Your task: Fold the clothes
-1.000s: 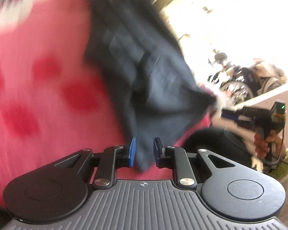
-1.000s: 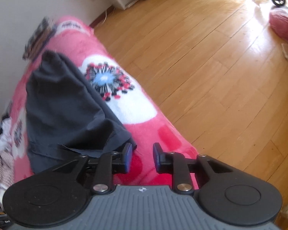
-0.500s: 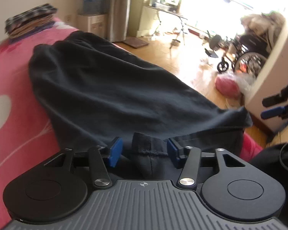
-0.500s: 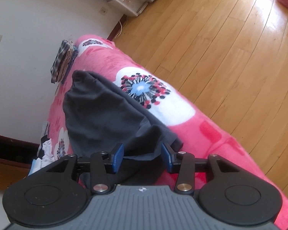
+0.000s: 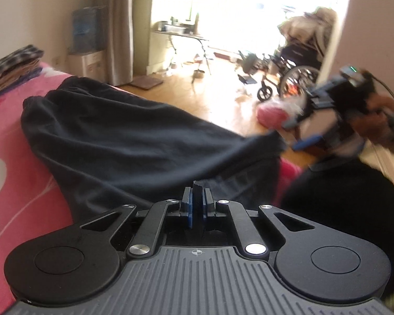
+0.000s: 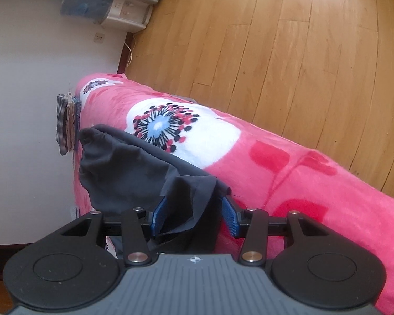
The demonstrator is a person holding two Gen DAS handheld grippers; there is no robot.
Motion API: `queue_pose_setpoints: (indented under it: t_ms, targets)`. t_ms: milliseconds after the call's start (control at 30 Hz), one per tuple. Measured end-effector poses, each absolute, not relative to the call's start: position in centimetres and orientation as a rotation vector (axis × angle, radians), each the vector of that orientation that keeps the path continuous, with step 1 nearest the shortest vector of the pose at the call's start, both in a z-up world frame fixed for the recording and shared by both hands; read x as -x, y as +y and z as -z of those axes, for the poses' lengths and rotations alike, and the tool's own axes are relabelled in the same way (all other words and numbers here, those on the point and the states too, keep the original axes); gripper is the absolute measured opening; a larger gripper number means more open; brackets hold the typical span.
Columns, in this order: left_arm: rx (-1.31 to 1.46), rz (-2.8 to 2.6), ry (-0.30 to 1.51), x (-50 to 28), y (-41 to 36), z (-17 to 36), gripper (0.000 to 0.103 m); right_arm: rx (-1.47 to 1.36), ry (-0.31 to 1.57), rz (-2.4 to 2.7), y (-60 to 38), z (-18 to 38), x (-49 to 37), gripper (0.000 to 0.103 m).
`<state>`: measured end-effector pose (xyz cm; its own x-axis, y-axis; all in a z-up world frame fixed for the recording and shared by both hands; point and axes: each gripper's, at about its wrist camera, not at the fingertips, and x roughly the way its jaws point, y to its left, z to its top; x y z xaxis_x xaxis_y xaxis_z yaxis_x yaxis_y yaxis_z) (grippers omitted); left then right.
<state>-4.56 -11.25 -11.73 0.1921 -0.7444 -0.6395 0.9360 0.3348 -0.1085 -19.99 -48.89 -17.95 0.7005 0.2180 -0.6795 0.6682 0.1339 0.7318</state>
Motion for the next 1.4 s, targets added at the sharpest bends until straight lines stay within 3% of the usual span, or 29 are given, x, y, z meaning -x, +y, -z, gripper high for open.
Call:
queue_pose_setpoints:
  t_ms: [300, 500, 633, 667, 900, 1267, 1367, 1400]
  targets:
    - [-0.342, 1.201, 0.662, 6.5, -9.9, 12.4, 0.005, -1.463, 0.839, 0.356, -48.8, 20.0, 18.4, 0.050]
    - [-0.323, 1.218, 0.609, 6.6, -9.4, 11.6, 0.005, -1.447, 0.839, 0.345, -48.5, 20.2, 17.0, 0.044]
    - [-0.259, 1.202, 0.603, 5.8, -8.8, 11.2, 0.003, -1.426, 0.858, 0.336, -48.3, 20.1, 16.2, 0.011]
    - [-0.238, 1.193, 0.608, 5.5, -8.7, 11.1, 0.003, -1.413, 0.860, 0.331, -48.2, 19.8, 16.0, 0.007]
    - [0.001, 1.138, 0.671, 1.1, -7.0, 9.2, 0.002, -1.334, 0.903, 0.276, -48.0, 16.4, 14.0, 0.006]
    - [0.023, 1.156, 0.790, 1.0, -6.6, 11.8, 0.001, -1.402, 0.914, 0.337, -48.3, 17.4, 15.6, 0.008]
    - [-0.031, 1.182, 0.841, 1.5, -7.3, 12.4, 0.004, -1.394, 0.915, 0.342, -48.1, 17.2, 15.6, 0.008]
    - [-0.033, 1.180, 0.865, 1.4, -7.6, 12.6, 0.010, -1.389, 0.918, 0.344, -48.1, 17.2, 15.6, 0.008]
